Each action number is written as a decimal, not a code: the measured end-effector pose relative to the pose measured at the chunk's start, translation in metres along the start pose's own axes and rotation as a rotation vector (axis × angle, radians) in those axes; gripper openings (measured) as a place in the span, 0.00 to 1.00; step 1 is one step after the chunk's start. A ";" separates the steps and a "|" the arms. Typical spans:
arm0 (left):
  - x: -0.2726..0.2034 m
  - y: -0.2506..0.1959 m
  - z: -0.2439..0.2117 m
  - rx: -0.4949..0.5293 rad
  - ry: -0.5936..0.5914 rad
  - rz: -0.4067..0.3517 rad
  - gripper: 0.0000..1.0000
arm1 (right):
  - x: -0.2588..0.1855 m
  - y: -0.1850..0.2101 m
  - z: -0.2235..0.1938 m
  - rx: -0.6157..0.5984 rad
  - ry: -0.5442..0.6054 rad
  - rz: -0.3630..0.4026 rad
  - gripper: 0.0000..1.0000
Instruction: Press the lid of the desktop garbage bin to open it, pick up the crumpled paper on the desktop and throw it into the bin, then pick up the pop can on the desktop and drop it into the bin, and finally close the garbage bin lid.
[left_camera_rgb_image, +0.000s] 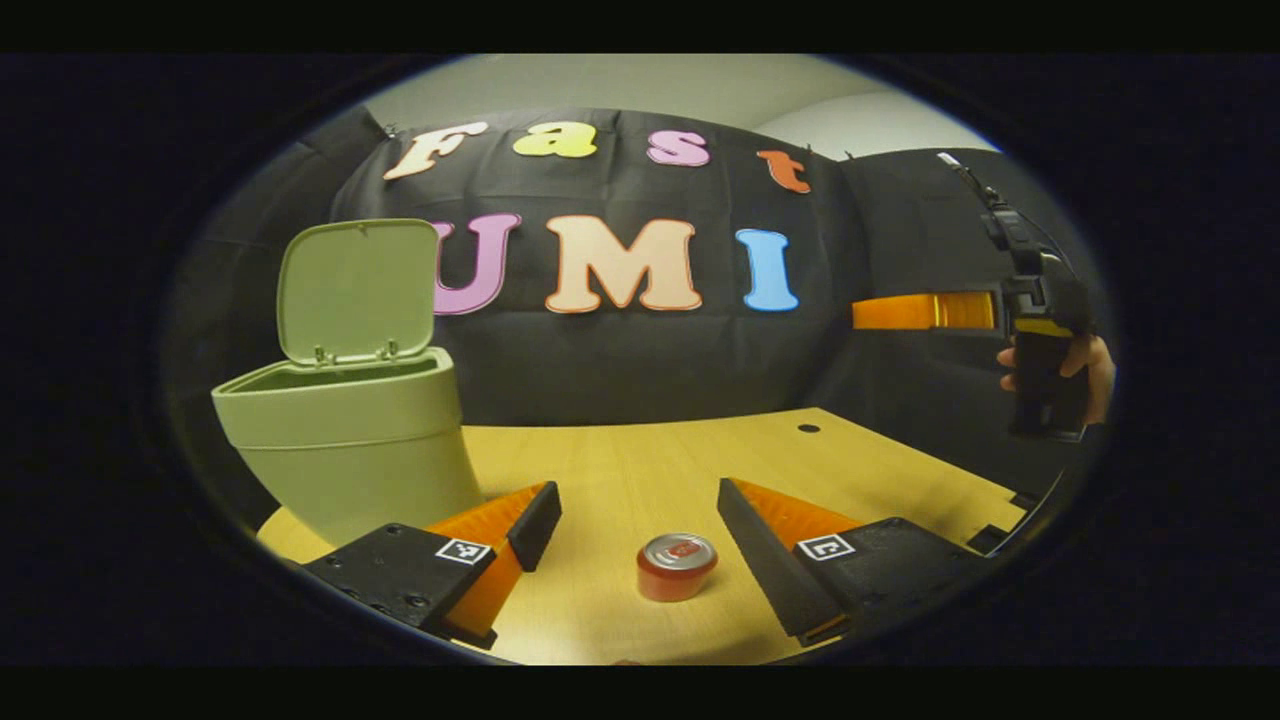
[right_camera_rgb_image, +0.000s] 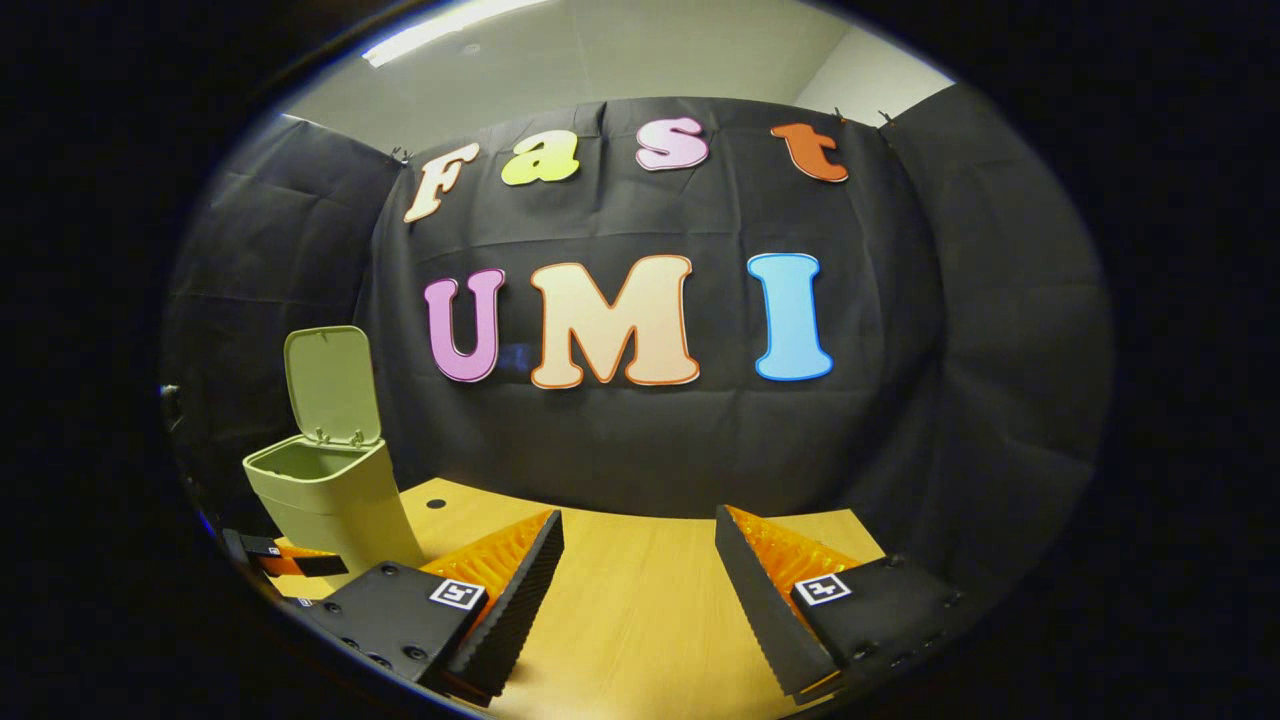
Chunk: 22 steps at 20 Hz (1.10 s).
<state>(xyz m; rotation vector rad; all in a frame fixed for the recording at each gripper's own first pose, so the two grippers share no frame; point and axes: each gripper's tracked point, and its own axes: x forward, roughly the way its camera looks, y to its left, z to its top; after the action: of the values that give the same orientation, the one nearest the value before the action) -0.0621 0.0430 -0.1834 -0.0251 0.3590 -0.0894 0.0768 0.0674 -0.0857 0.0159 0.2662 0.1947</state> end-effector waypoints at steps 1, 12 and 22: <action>0.004 -0.005 -0.008 0.001 0.015 -0.009 0.95 | -0.003 -0.005 -0.004 0.001 0.012 -0.008 0.96; 0.034 -0.021 -0.096 0.014 0.203 -0.048 0.95 | -0.036 -0.024 -0.061 -0.013 0.137 -0.041 0.96; 0.049 -0.025 -0.135 0.060 0.321 -0.062 0.77 | -0.072 -0.030 -0.118 -0.057 0.256 -0.055 0.97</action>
<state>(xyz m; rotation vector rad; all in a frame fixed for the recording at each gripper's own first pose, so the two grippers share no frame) -0.0659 0.0123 -0.3263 0.0376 0.6766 -0.1668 -0.0167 0.0233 -0.1824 -0.0728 0.5154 0.1499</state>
